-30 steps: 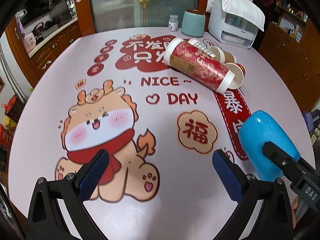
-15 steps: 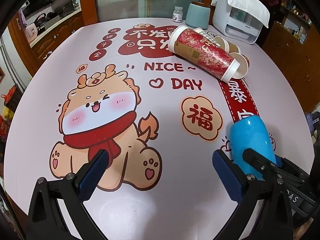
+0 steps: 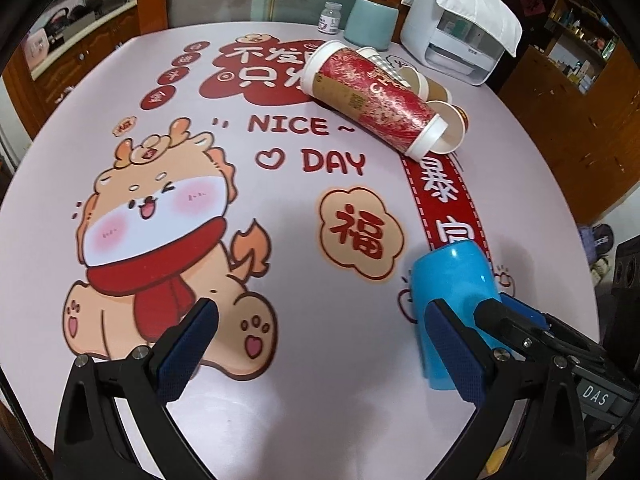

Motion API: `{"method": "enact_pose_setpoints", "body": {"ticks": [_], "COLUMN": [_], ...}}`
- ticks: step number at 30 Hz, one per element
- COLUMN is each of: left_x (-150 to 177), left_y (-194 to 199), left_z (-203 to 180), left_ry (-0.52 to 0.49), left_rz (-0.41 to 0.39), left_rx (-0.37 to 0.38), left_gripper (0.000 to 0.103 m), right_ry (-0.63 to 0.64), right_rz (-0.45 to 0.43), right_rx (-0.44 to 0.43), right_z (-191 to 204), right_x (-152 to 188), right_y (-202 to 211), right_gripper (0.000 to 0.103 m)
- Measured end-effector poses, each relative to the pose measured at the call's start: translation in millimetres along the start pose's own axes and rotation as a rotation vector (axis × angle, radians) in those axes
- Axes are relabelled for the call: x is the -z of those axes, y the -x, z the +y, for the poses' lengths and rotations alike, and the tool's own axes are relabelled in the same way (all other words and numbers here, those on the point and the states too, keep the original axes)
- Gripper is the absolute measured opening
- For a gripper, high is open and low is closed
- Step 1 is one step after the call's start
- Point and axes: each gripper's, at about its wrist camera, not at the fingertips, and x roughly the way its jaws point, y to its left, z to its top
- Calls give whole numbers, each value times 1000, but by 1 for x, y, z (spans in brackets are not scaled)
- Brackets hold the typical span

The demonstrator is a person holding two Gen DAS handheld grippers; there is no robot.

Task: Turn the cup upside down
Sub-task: 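Lower the blue cup rim-down onto the table with the right gripper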

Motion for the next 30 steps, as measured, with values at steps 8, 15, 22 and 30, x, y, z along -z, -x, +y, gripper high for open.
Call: {"method": "enact_pose_setpoints", "body": {"ticks": [8,15,22,30], "left_x": [-6,-12,-15,-17], "left_y": [0,-5,-24,-55], "left_z": [-10,-29,-48,-59], "left_ry": [-12,-51,-63,14], "left_rz": [22,40,111,269], "left_rx": [40,60,129,334], "left_gripper": [102,102,100,99], "right_ry": [-27,-47,-79,-97], "right_rz": [-6,-46,-37,-55], "right_rx": [-60,-54,-68,-77], "right_z": [-12,-33,-51,-67], "right_x": [-3,-3,-1,-3], "right_y": [20,37,37,46], "right_gripper": [72,64,56,56]}}
